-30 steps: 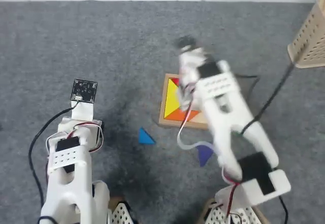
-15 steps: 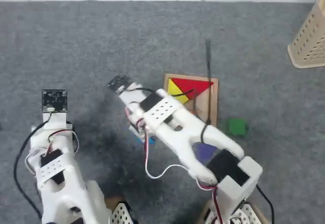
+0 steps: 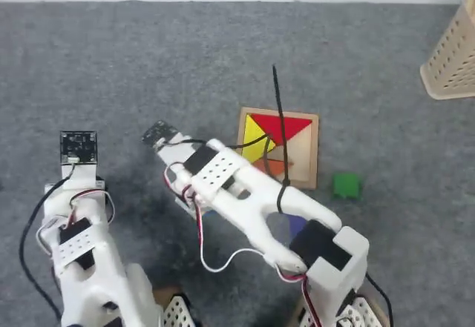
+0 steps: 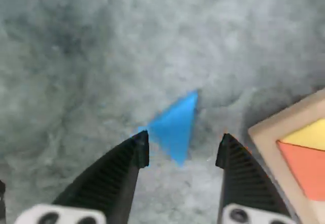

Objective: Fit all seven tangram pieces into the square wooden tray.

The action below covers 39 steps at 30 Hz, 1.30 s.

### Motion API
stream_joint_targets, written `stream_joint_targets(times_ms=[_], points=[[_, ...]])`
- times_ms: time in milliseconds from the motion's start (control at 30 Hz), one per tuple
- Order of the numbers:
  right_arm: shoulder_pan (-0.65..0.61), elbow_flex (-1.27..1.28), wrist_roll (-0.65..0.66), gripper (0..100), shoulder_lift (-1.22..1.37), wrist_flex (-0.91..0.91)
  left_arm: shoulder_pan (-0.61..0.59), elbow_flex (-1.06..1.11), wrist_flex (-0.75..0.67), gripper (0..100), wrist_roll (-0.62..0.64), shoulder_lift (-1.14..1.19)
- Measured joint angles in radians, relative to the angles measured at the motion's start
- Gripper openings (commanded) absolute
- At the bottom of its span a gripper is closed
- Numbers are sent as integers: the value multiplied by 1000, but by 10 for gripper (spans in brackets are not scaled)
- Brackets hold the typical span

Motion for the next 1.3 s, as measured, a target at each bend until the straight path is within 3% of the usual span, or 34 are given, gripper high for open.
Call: stream_joint_targets(times_ms=[133,233,367,567,733,967,1300], points=[[34,0,0,213,0,55,0,0,0,176,0,0],[130,0,0,213,0,118,0,0,0,176,0,0],[307,17,32,213,-61,210,0,0,0,176,0,0],[646,133,52,218,-224,203,0,0,0,176,0,0],[848,172,75,313,-230,184,37,-6,44,177,0,0],[927,172,77,333,-147,153,227,-137,408,177,2,0],[925,227,78,318,-26,40,288,-109,405,177,11,0]])
